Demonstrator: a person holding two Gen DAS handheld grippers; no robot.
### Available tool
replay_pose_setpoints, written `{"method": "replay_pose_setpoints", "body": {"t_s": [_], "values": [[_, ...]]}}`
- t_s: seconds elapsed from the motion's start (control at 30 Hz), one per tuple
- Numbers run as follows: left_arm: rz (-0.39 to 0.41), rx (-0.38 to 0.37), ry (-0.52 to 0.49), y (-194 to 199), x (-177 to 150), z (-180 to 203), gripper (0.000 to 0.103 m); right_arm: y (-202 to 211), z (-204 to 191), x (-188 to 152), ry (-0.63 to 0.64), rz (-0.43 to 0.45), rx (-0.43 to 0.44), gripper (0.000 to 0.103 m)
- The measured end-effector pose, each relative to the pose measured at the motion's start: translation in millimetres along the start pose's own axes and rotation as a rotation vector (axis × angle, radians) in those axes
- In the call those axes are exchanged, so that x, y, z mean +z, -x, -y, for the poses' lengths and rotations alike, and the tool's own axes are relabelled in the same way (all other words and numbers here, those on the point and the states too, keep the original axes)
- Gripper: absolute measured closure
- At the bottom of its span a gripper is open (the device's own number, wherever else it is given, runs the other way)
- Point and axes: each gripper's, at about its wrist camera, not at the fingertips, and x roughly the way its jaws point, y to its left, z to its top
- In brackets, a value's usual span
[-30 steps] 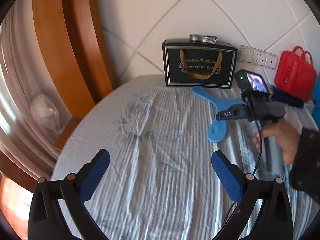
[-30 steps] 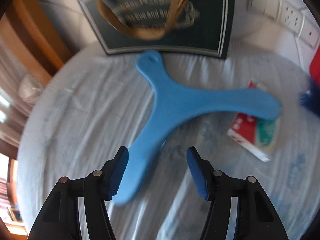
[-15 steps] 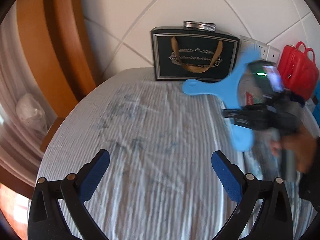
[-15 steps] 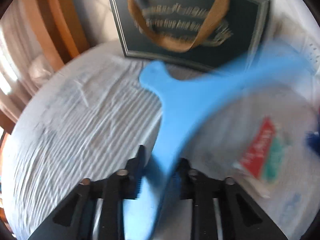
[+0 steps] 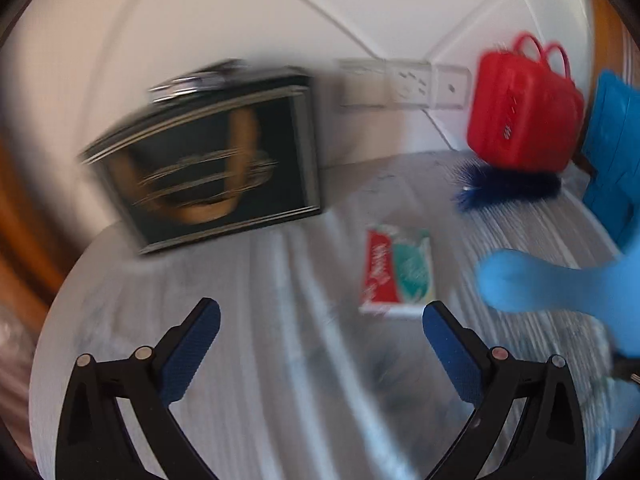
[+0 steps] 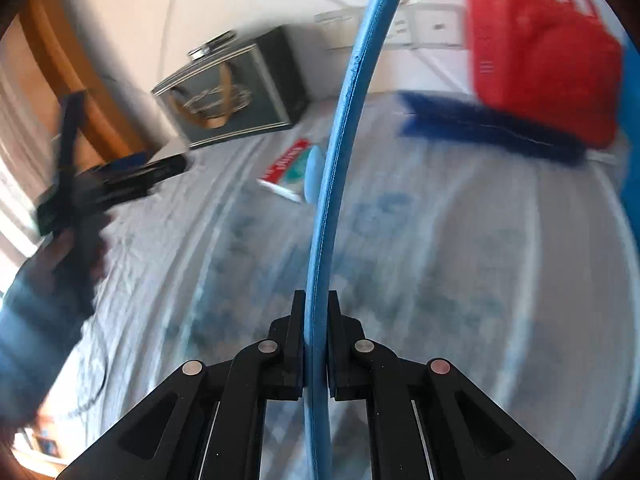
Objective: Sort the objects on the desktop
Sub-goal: 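Grasp the blue three-armed toy with the right tool while the left tool grasps the Tylenol box, then carry the blue toy and Tylenol box into the blue crate and release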
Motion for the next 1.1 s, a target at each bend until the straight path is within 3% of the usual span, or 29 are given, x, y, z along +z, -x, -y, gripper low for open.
{"method": "replay_pose_setpoints", "body": {"t_s": [0.23, 0.4, 0.53, 0.6, 0.8, 1.1], "values": [[-0.115, -0.027, -0.161, -95.7, 11.1, 61.2, 0.0, 36.9, 31.0, -19.6, -0.043, 0.07, -0.028, 0.095], [-0.163, -0.05, -0.2, -121.1, 12.2, 70.7, 0.001, 25.2, 34.8, -16.1, -0.082, 0.077, -0.004, 0.095], [-0.178, -0.144, -0.112, -126.7, 14.2, 59.7, 0.031, 18.4, 31.4, -14.4, -0.087, 0.087, 0.001, 0.095], [-0.176, -0.112, -0.118, -124.0, 12.8, 61.5, 0.033, 18.8, 29.3, -13.2, -0.094, 0.085, -0.002, 0.095], [-0.09, -0.098, -0.131, -72.9, -4.2, 64.2, 0.033, 27.2, 19.7, -5.0, -0.083, 0.115, -0.006, 0.095], [0.077, -0.12, -0.136, 95.5, -23.3, 77.4, 0.033, 80.9, -20.8, 7.4, -0.042, 0.221, 0.029, 0.095]]}}
